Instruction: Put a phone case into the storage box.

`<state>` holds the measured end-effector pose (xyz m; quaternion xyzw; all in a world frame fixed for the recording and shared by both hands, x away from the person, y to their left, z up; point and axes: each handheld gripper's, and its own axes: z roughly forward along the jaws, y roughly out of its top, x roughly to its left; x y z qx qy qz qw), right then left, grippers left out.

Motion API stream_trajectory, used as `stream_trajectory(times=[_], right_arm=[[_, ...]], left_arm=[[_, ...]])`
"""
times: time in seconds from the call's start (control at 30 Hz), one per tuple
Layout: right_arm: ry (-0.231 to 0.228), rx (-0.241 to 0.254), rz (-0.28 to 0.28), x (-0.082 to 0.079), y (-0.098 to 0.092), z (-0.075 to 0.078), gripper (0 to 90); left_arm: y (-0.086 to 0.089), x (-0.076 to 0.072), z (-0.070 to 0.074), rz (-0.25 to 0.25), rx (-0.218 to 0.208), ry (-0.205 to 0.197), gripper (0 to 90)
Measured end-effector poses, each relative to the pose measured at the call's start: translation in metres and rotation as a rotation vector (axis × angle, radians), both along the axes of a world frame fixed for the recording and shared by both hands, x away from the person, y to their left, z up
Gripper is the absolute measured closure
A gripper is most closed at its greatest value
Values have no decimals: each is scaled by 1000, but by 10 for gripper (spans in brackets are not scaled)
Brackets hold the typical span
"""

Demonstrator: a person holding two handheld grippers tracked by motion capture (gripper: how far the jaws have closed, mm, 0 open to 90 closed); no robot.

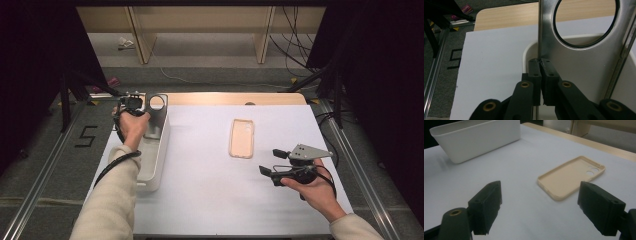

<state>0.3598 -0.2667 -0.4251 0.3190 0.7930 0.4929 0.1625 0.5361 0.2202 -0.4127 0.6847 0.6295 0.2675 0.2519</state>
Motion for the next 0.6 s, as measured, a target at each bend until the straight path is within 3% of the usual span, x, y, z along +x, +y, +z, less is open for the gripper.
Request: stream_trajectory(times=[0.6], right_arm=[[1, 1, 0, 0, 0, 0, 204]], left_arm=[[1, -1, 2, -10, -16, -2, 768]])
